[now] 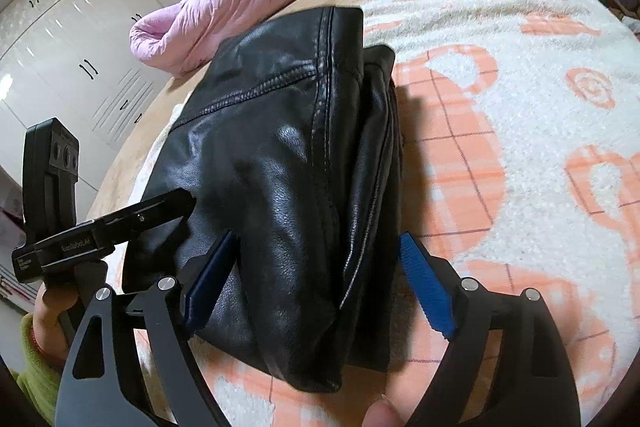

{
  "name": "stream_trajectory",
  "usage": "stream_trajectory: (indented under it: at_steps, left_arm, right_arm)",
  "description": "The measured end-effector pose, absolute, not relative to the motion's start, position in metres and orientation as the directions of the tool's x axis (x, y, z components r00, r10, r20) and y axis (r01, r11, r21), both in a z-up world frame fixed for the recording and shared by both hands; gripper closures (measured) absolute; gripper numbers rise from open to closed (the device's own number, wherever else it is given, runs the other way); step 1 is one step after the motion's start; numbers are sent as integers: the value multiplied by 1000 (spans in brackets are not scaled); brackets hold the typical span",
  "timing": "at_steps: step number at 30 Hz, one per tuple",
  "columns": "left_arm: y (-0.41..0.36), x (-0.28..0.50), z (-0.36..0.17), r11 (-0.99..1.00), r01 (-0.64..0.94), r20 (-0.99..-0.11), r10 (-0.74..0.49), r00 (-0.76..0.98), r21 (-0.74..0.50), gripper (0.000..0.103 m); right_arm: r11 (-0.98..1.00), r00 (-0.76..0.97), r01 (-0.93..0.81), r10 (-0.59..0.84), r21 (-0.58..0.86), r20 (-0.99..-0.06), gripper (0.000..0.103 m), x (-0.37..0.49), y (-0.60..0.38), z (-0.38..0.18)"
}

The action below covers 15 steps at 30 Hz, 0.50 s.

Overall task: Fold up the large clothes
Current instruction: 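Open both grippers and pull them back from the folded jacket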

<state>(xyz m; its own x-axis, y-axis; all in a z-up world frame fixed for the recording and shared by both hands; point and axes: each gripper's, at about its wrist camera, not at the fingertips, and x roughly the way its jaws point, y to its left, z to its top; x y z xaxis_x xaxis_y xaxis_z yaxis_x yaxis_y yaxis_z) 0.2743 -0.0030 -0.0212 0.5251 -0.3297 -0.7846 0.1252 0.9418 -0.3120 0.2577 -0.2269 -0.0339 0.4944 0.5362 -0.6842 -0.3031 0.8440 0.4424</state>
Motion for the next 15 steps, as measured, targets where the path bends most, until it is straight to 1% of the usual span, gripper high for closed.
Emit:
stream_trajectory:
  at_steps: [1,4,10,15]
  left_arm:
    - [-3,273,-19,945,125,-785,-321,529,-302,18]
    - [-3,264,-10,947,134,-771,-317,552,-293,11]
    - [-8,252,10,951,148,-756,-306,578,-272,10]
    - [-8,242,16,950,149,-753,-308,582,-273,10]
  right_arm:
    - [844,499,-303,536,442,-681,19,256,-227,-32]
    - [844,519,-309,536,439,-665,14,250,-230,-23]
    - [849,546,-308,527,430,-651,12,236,-242,-12]
    - [855,571,-312,518,415,-637,10,221,-249,-1]
